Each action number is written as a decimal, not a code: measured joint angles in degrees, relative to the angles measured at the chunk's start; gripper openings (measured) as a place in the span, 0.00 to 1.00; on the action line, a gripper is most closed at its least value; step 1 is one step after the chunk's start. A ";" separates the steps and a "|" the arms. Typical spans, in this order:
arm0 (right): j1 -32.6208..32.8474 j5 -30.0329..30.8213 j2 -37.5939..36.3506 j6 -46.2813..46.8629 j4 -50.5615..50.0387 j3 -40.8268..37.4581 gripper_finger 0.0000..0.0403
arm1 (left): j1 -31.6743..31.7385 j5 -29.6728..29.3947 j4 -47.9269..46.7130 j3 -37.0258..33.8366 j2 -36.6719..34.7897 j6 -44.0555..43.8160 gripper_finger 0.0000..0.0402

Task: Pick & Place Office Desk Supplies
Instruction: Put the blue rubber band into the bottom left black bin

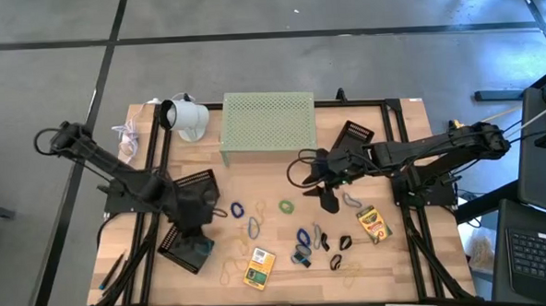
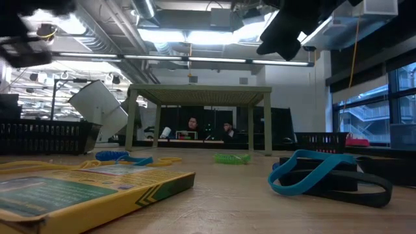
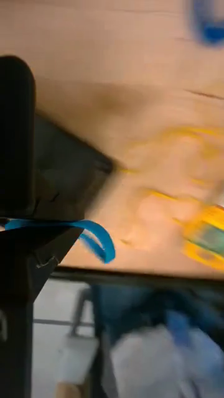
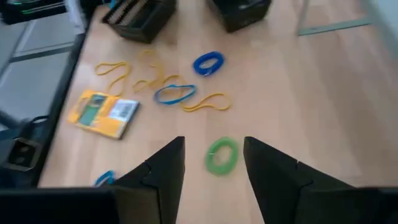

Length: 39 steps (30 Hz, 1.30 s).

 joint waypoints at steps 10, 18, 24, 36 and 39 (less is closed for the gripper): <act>0.00 2.14 0.00 -2.54 0.00 0.00 0.40 | -3.92 -8.60 -8.63 -0.01 0.78 -12.61 0.01; 0.00 2.14 0.02 -2.43 0.00 0.00 0.40 | -3.92 -6.30 -9.89 0.00 0.82 -14.59 0.02; 0.00 2.12 0.04 -2.41 0.00 0.00 0.40 | -3.92 -6.21 -14.83 0.00 0.82 -17.12 0.02; 0.00 2.13 0.04 -2.41 0.00 0.00 0.40 | -4.56 -2.91 -15.54 0.00 0.82 -18.02 0.01; 0.00 2.12 0.04 -2.41 0.00 0.00 0.40 | -5.08 -3.03 -15.54 0.00 0.82 -20.99 0.01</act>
